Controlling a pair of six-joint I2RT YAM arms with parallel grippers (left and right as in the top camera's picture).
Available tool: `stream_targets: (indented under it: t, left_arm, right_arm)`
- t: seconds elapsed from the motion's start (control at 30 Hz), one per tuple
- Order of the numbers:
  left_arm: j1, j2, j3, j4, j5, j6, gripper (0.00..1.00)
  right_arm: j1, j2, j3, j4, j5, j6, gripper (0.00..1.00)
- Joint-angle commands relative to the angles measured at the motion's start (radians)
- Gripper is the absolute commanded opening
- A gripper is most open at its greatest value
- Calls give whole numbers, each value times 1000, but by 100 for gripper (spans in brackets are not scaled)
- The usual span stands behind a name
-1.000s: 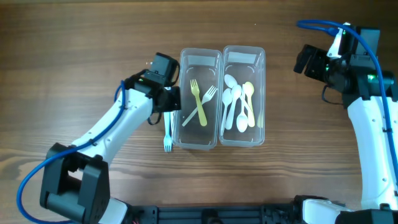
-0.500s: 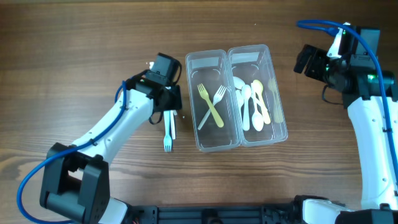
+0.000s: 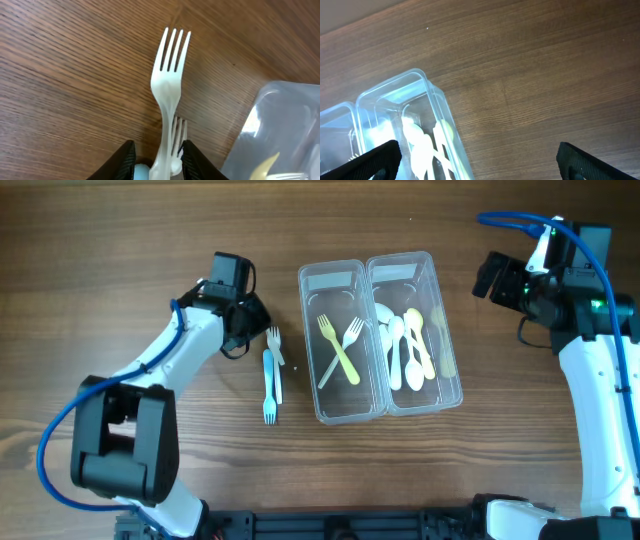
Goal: Pack container
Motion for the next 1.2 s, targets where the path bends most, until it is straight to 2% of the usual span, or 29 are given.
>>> stream_targets:
  t: [0.0,0.13,0.23,0.43,0.47,0.6,0.73,0.9,0.97,1.07,1.17]
  left_arm:
    - [2,35,-3,8,26,33,33]
    - [2,64,21,27,32,47,30]
    - [-1,117,77,-7,44,62,32]
    - [-1,181,80,-8,44,88,32]
    - [-1,181,86,-8,43,88,26]
    - [-1,181,124,-44,44,100,21]
    - [-1,180,227,-164,5,161,4]
    - [-9,172,402,-349,-20,221,4]
    - [-36,145,488,-435,-19,254,4]
    - [-146,75,562,-515,-20,319,4]
    - [-283,38,562,-542,-26,299,4]
  right_arm:
    - [-4,0,17,5,0,16,100]
    - [-4,0,16,5,0,16,100]
    - [-4,0,16,5,0,16,100]
    - [-4,0,17,5,0,16,100]
    - [-4,0,16,5,0,16,100]
    - [-4,0,17,5,0,16,100]
    - [-4,0,16,5,0,16,100]
    - [-4,0,17,5,0,16,100]
    - [-4,0,17,5,0,16,100]
    - [-4,0,16,5,0,16,100]
    - [-4,0,17,5,0,16,100]
